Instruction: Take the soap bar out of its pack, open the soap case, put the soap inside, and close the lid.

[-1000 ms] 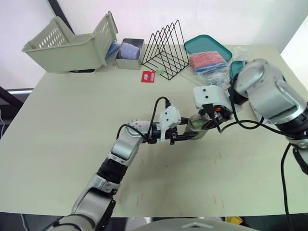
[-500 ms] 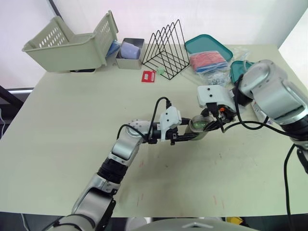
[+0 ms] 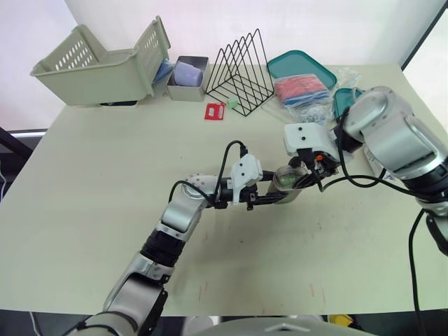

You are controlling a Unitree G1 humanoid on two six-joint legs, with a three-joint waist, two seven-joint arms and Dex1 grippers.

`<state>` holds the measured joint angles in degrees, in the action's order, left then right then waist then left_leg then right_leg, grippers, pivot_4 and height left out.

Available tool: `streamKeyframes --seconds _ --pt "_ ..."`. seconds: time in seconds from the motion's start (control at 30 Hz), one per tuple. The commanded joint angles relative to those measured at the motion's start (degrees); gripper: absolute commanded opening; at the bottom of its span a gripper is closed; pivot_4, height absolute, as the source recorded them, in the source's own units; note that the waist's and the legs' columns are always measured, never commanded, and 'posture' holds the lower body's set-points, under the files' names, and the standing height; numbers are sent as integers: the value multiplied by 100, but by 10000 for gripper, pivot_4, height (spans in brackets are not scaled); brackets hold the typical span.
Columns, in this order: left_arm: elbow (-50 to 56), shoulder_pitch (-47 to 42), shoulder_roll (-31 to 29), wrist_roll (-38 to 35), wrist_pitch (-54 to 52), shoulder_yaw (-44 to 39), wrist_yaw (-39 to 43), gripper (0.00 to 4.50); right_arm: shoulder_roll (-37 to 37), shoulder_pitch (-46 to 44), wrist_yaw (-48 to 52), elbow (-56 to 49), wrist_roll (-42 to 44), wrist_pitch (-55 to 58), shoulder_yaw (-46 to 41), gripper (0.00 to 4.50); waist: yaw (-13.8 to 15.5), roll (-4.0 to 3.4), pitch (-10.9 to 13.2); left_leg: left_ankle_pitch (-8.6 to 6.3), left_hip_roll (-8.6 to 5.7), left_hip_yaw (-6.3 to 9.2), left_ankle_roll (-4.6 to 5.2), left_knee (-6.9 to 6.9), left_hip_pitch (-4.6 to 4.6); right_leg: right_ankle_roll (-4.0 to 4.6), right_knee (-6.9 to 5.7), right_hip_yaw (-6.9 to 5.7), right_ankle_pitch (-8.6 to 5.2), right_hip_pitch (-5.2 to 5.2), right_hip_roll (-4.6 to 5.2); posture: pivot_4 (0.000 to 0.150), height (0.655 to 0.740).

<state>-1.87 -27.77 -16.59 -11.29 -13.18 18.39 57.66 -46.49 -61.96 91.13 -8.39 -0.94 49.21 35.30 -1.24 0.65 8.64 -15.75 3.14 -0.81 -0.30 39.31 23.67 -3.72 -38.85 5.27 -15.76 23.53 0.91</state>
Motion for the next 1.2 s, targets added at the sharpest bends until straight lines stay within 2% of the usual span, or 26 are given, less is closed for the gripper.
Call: streamKeyframes --seconds 0.03,0.27,0.5,1.2 --pt "345 -61 73 -124 198 -15 48 20218 36 222 12 71 66 -137 133 18100 1 0 0 0 0 0 0 0 0 0 0 0 0 0 0 1500 7400" --pt "357 -49 80 -120 202 6 56 20218 -28 363 107 9 389 -445 -413 18100 7 0 1 0 0 -1 0 0 4 0 2 0 0 1 1 1500 7400" --pt "339 -67 82 -114 212 12 80 20218 -191 191 137 -133 773 -241 -355 18100 26 -3 5 0 -1 0 0 0 6 0 3 0 0 3 1 1500 7400" --pt "386 -42 103 -120 175 30 59 20218 -222 -4 -33 -2 120 -373 -39 18100 35 -4 6 0 -1 -1 0 0 7 0 3 0 0 4 2 1500 7400"
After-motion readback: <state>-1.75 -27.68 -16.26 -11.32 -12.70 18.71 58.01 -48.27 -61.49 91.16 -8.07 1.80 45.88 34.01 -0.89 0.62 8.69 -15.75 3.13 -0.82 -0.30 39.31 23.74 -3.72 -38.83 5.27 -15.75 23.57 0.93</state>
